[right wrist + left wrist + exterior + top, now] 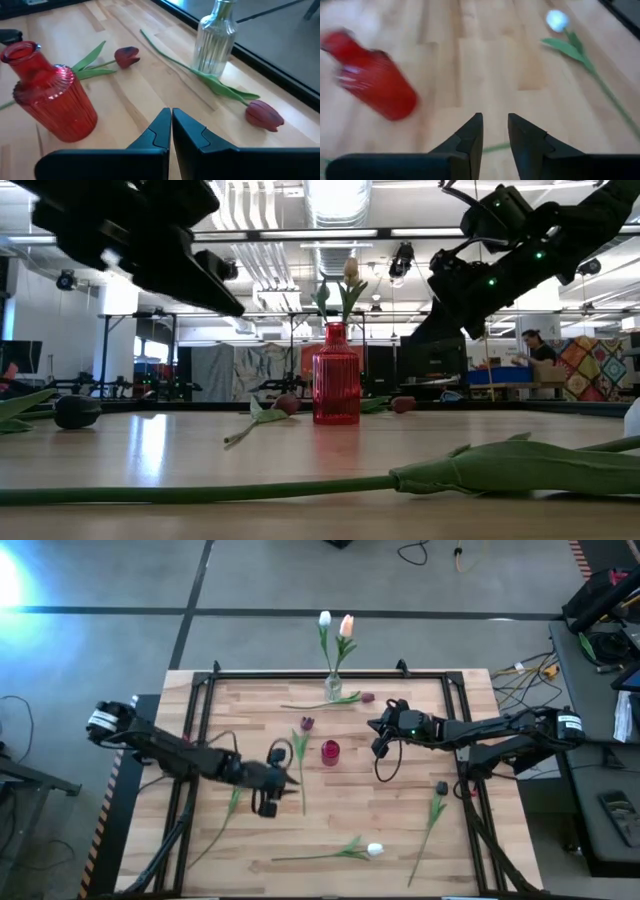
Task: Sort flowers into vase by color
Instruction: Put the white flower into the transparent vase
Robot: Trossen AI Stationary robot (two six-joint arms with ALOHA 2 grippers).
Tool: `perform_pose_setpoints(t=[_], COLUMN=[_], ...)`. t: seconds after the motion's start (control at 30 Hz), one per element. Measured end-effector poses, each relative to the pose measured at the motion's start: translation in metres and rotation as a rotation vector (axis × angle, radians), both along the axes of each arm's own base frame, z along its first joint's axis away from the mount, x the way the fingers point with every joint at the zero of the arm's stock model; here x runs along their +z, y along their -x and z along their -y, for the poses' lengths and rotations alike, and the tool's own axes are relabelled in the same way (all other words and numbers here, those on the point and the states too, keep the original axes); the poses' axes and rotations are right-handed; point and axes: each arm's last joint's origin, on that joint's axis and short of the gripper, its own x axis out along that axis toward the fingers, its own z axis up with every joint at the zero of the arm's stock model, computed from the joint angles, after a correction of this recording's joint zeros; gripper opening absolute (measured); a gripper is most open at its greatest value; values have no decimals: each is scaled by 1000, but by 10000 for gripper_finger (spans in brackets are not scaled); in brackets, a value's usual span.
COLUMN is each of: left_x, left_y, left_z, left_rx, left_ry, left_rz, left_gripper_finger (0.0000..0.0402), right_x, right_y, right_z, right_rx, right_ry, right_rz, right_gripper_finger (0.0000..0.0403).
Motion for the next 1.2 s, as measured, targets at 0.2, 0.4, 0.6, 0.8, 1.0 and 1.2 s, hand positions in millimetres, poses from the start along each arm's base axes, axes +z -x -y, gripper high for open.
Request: perform_pose_setpoints(t=[0.2,0.4,0.6,0.8,1.0,1.2], left_x=[-4,-9,-11,-13,-23,-42], left_y=[-10,-34,-72,-107,-133,-162], left_z=[46,96,131,154,171,174], left_rx=[-21,-75,-76,-90,-69,11], left_ry=[103,79,67,76,72,34], left_rz=[-96,-216,-245,-220,-263,-337], left_gripper_finger=[46,8,4,25,81,127], right_x=[0,0,-2,-5,-8,-8], right_y=[-1,-1,-1,1,2,1], right_z=[-3,-6,-9,-10,-12,-17], right_rx=[1,7,17,16,19,41], right_ry=[-24,-39,-43,-56,-69,-70], right_rz=[11,19,-3,-41,-72,-73], right_gripper_finger=[9,9,9,9,9,9])
